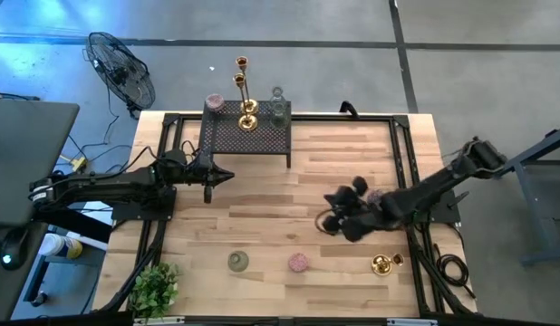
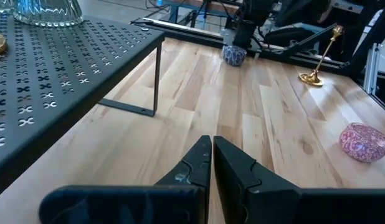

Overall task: Pick & Place candle stick holders
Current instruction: Put the black and red scented candle on the shelf

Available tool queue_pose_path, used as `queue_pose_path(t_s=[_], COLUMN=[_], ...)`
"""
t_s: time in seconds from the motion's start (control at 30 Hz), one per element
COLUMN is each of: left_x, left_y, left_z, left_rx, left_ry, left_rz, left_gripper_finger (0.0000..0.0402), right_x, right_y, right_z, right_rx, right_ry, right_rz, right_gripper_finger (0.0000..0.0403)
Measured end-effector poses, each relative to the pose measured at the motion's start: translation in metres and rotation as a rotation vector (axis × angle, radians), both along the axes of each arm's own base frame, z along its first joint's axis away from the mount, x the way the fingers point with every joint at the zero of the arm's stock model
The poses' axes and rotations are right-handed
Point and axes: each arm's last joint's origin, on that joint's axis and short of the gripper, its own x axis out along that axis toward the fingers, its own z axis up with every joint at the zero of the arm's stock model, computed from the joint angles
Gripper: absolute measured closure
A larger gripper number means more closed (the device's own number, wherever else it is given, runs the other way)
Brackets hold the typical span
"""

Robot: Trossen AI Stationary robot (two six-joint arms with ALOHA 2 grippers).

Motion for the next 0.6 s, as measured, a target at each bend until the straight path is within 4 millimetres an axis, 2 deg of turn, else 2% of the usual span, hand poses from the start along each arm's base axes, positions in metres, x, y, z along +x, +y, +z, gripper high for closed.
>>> queue_pose_path(t_s=[0.17,0.3,0.4,0.5,0.6], left_x=[0.0,0.0,0.0,0.0,0.0], left_y=[0.0,0.0,0.0,0.0,0.0], left_z=[-0.001,-0.001,-0.001,-0.001,-0.001], left_rx=[-0.012,-0.014,-0.015,-0.015,-0.015], left_ry=[0.006,0.009,0.01,0.01,0.01], left_rz=[0.002,0.001,0.001,0.001,0.001], left_gripper_finger=[0.0388,0.0388,0.0388,0.0388,0.0388], right_x=[-0.027,-0.046,-0.061,-0.07,-0.075], right_y=[0.011,0.016,0.014,0.01,0.008], right_z=[-0.015,-0.013,-0.012,-0.015,-0.018], right_rx=[0.11,0.197,0.238,0.302,0.346], right_ry=[0.069,0.207,0.285,0.371,0.464], right_rz=[-0.077,-0.137,-0.249,-0.354,-0.388], right_gripper_finger=[0.04,0.04,0.0398,0.038,0.0341])
